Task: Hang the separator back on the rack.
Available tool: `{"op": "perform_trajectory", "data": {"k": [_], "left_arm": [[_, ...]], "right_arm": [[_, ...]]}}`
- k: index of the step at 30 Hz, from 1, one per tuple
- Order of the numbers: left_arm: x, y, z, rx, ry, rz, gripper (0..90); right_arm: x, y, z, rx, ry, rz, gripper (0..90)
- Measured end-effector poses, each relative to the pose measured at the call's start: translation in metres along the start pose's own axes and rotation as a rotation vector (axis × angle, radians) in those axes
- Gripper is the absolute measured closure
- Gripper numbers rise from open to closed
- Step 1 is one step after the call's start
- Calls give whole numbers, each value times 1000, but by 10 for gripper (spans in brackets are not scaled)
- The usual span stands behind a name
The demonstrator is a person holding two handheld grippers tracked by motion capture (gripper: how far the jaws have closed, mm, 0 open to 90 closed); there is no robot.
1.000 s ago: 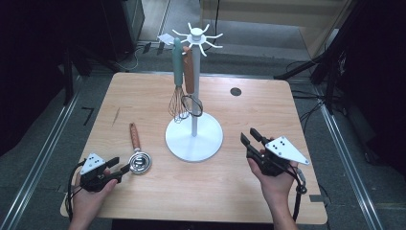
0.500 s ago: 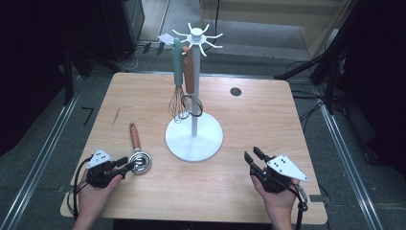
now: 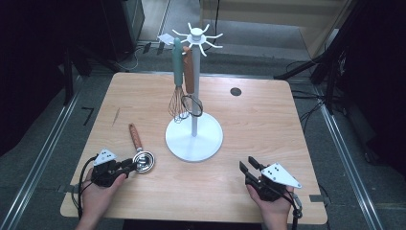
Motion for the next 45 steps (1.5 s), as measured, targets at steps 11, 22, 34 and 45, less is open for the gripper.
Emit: {"op": "perform_trajectory", "data": {"k": [11, 22, 34, 45], "left_arm": [[-7, 6, -1, 6, -16, 12, 703], [6, 14, -6, -3, 71, -1, 873], [4, 32, 11, -17, -17, 67, 900], [-4, 61, 15, -59, -35, 99, 900]], "right_arm": [[-2, -8, 7, 23, -20, -20, 616], [-3, -8, 7, 28, -18, -19, 616], [-4, -12, 12, 42, -31, -25, 616], [-4, -18, 14, 54, -34, -37, 612]]}}
Point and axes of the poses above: each handheld gripper's, and its own axes: z roughly forward along the jaws, x roughly out of its top, y roughly to its right, the point moved 4 cm from there along z, roughly forward along the jaws, and after that the axes turned 7 degrees about -y, right-handed, at the moved point
